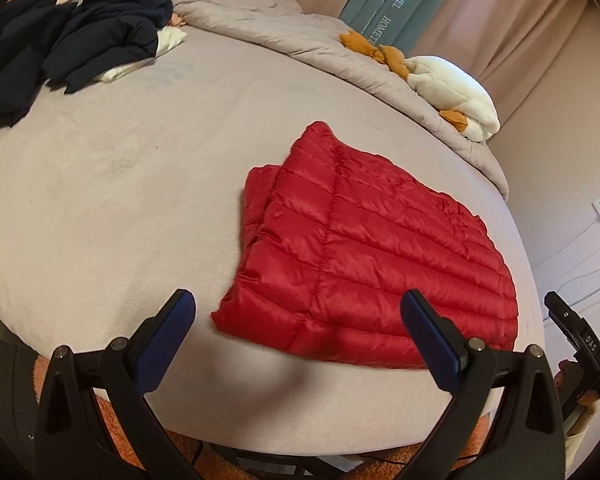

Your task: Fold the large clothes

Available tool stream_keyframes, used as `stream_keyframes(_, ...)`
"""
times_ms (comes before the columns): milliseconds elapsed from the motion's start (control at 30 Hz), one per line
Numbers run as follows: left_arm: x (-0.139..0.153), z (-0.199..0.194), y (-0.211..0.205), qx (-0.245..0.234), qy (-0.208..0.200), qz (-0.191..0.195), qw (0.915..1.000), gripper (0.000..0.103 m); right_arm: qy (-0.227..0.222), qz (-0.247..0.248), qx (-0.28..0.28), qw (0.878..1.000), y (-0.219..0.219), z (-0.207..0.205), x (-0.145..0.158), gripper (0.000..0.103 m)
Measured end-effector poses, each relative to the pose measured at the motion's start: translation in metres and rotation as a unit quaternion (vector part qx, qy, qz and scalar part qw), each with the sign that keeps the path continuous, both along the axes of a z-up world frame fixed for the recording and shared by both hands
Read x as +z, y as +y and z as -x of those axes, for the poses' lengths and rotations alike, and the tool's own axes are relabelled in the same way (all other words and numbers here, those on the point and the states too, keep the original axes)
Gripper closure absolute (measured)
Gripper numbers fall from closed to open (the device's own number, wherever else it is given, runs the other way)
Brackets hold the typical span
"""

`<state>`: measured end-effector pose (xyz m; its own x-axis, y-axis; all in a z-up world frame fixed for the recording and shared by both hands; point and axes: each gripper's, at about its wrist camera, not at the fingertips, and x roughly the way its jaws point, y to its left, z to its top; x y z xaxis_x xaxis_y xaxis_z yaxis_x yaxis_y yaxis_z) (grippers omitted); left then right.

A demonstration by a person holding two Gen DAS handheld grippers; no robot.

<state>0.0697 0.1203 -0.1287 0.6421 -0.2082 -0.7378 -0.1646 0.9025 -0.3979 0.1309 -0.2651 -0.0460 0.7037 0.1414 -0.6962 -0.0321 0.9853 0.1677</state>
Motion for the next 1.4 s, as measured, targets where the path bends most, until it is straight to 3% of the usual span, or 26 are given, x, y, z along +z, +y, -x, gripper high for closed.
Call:
stream_keyframes(200,-0.012,-0.007,0.014,0.007,0.006,0.048,0.9988,0.001,0.020,0.005,-0.024,0.999,-0.003,-0.005,-0.006,0.002)
stream_keyframes(367,-0.016,-0.014,0.015,0.006,0.013,0.043,0.9990,0.001,0.040,0.004,-0.043,0.998,-0.015,-0.003,-0.014,0.002)
stream_keyframes(600,-0.025,-0.033,0.018,-0.004,0.020,0.066,0.9976,0.001,0.052,-0.011,-0.078,0.996,-0.039,0.000,-0.021,0.002)
stream_keyframes(900,-0.032,-0.051,0.008,-0.026,0.034,0.050,0.9979,0.001,0.058,-0.042,-0.111,0.991,-0.072,0.008,-0.029,0.002)
stream_keyframes(1100,-0.040,-0.068,0.007,-0.032,0.039,0.028,0.9983,0.002,0.083,-0.074,-0.102,0.989,-0.084,0.005,-0.046,0.002)
stream_keyframes(1400,-0.063,-0.099,0.014,-0.056,0.069,0.073,0.9934,0.003,0.122,-0.129,-0.076,0.981,-0.092,-0.019,-0.081,0.002)
